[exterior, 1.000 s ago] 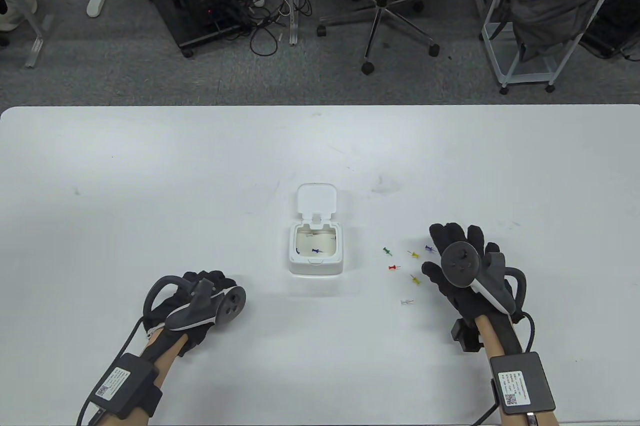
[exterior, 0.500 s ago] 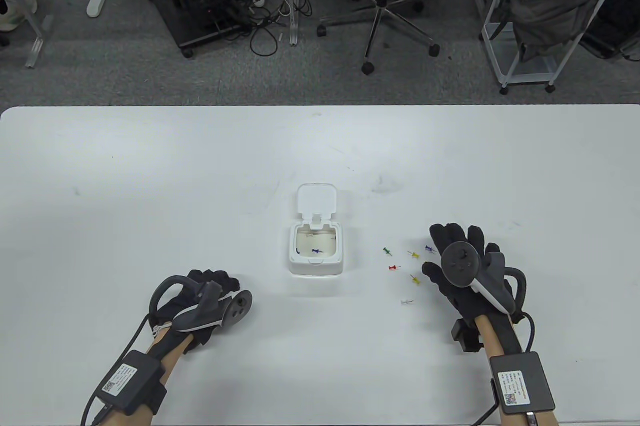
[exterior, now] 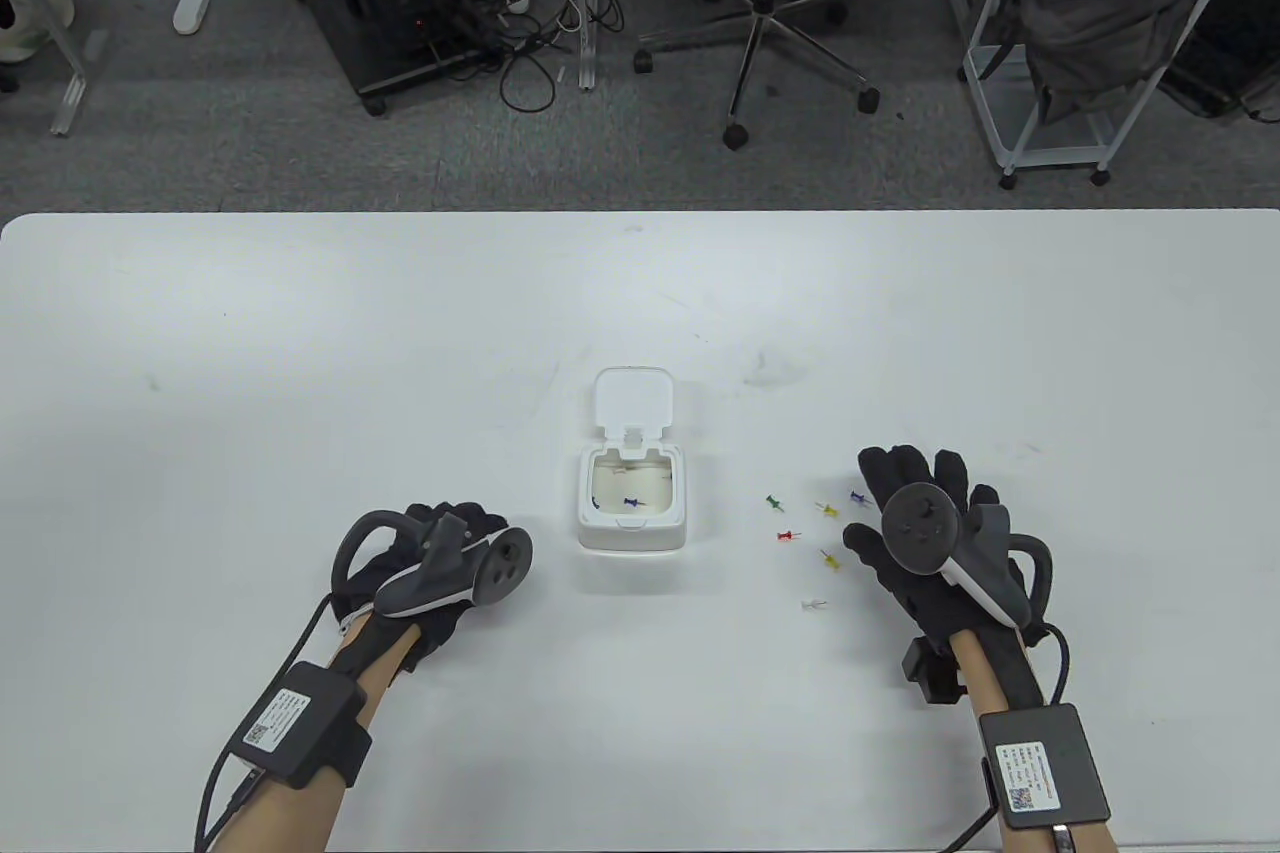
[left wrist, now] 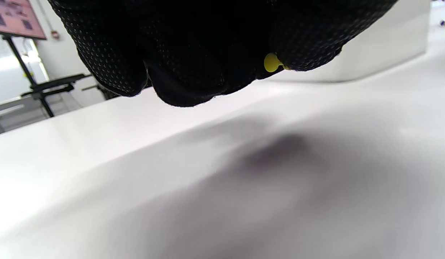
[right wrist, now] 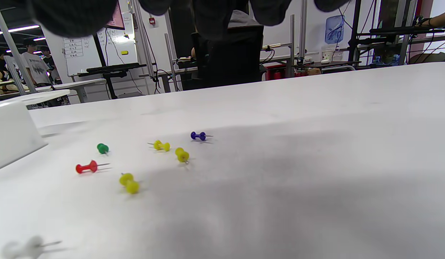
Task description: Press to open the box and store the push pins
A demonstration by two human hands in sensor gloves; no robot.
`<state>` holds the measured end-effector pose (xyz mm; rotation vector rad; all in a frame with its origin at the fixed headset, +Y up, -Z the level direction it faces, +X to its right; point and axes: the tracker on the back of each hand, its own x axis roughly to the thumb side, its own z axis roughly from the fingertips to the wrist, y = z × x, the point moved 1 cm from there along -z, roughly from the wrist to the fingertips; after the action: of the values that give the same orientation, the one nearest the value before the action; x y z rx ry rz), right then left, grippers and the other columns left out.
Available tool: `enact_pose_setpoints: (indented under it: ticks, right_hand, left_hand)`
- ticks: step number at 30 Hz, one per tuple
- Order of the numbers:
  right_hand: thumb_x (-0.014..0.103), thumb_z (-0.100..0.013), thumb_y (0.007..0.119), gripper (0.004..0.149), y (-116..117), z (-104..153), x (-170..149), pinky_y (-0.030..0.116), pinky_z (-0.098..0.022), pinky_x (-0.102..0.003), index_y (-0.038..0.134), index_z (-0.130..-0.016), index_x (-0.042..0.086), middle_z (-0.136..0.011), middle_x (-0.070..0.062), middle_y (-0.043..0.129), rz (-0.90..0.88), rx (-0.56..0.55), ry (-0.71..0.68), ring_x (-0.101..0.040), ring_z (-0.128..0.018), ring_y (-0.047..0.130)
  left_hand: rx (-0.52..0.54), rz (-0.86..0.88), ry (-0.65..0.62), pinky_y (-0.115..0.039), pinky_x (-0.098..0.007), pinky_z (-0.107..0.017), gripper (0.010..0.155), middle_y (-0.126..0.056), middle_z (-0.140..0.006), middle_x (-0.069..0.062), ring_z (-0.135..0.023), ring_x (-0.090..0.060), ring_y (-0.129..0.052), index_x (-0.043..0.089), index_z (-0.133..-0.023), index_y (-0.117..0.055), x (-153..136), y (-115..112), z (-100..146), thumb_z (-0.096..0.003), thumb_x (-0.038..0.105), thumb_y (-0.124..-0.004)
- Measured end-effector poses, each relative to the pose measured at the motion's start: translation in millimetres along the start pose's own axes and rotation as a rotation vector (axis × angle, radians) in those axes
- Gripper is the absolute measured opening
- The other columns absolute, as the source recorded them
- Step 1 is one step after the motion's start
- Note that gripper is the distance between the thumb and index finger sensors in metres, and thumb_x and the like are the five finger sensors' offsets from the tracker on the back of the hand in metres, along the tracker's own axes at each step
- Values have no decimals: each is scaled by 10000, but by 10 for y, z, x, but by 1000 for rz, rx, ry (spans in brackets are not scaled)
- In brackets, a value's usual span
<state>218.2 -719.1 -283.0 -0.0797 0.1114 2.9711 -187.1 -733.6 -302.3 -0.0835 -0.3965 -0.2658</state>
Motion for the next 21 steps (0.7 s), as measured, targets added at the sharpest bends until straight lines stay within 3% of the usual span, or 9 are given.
enact_pose_setpoints:
  ticks: [12,21]
  right_hand:
    - [554,-430,625,716,-5,1,-11,343,-747,-702,331,-1053,357,-1229,-55,405,-5,-5,2,-455,-1111,342]
    - [554,-430,626,715,-4,0,-11,342,-748,-702,332,-1052,357,-1230,-54,403,-6,-6,2,-456,-1111,343]
  left_hand:
    - [53,26,9,-815,-484,-708,412,-899,-872,88,-658,-147,-998,331,-870,-789,246,462,-454,-482,460,-738]
    - [71,38,-2,-810,-478,-718,408,-891,-885,95,-674,-143,-993,342,-874,-786,517,598,-691,-486,462,-740]
